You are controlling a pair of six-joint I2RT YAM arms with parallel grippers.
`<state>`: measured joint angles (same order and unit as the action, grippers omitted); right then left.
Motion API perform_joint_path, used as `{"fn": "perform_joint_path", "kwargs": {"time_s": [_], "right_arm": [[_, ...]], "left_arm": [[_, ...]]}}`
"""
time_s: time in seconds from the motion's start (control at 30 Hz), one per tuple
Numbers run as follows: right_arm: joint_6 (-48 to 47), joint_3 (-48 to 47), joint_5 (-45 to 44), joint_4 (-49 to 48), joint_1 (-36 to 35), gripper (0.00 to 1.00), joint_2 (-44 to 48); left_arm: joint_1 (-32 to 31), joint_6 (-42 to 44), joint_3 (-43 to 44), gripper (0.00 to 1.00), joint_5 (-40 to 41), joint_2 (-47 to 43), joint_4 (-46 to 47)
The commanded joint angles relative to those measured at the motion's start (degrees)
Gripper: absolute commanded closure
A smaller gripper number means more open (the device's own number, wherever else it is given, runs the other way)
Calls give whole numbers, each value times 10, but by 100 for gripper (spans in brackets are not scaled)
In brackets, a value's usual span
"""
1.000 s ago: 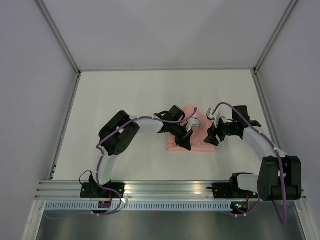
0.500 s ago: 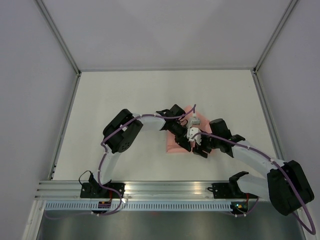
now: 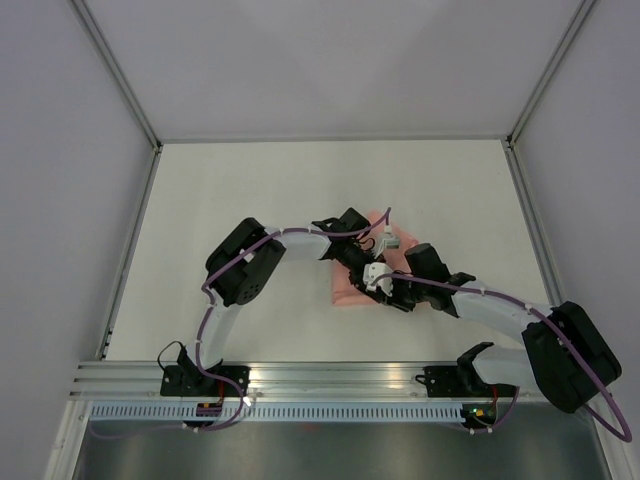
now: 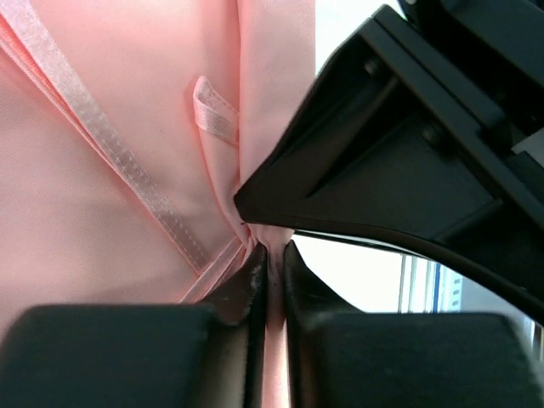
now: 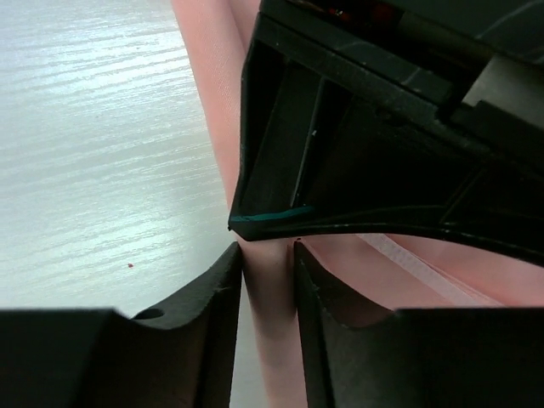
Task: Fold the napkin, place the utensils inside, and roll it up
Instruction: Roll the napkin with the utensil
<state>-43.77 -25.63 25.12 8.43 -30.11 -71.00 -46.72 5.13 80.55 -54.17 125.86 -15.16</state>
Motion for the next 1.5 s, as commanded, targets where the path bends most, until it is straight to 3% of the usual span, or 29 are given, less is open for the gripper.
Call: {"fn": "perform_joint_path", "kwargs": {"time_s": [0.0, 0.3, 0.63, 0.83, 1.03, 1.2, 1.47], "right_arm": [[-5, -1, -11, -3, 0, 66, -13], [-21, -27, 29, 65, 6, 83, -42], [-92, -127, 141, 202, 78, 87, -166], [-172, -222, 193, 335, 125, 88, -272], [-251, -316, 218, 468, 154, 89, -389], [-264, -364, 220, 518, 163, 89, -463], [-221, -416, 210, 525, 165, 88, -513]], "left_arm": [[2, -14, -16, 81, 86, -3, -31], [25, -99, -60, 64, 126, -83, 82], [63, -161, -152, 63, 234, -214, 192], [68, -179, -264, 64, 371, -325, 294], [9, -97, -345, 61, 520, -394, 368], [-102, 45, -355, 59, 644, -375, 383], [-222, 202, -358, 55, 698, -308, 412]]}}
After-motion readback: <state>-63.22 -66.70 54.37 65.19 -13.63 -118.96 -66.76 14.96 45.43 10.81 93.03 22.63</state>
